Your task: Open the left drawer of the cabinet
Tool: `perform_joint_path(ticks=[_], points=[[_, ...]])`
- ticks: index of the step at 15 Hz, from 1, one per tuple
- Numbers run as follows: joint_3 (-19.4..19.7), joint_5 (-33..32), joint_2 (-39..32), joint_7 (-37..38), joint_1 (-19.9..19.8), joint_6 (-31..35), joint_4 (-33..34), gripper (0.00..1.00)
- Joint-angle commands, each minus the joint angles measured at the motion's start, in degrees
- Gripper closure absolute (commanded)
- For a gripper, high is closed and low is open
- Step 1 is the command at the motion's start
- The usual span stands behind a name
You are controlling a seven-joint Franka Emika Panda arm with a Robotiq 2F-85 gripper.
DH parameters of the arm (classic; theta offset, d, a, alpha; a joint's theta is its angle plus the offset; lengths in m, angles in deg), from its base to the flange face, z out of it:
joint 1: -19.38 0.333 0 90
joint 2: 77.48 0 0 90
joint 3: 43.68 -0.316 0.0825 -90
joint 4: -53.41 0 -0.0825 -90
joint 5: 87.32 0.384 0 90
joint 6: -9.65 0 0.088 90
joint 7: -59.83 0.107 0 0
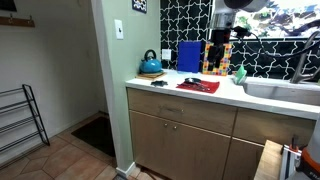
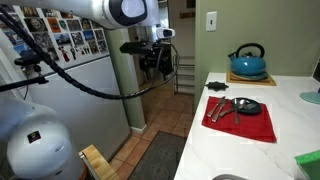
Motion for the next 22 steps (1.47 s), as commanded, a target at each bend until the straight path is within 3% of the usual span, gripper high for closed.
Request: perform_joint_path(ticks=[1,7,12,18,20,21,22], points=[[-4.7,-2.6,-5.0,6.8,-0.5,-1.3,3.3,0.00],[-11.0,-8.6,-13.8,19.2,-0.7,0.1,6.3,0.00],[-11.9,-12.7,-20.6,22.8,0.1,8.5,6.5,0.00],[-12.0,-21.9,-29.8,28.6,0.0,21.8,5.4,0.00],[-11.0,-22.6,-32.9,29.3,0.0,24.8,5.3,0.00],[-11.1,-20.9,-30.3,27.8,0.8,22.0,5.5,0.00],[-10.7,-21.0,-31.7,27.9,0.9,23.2,5.5,0.00]])
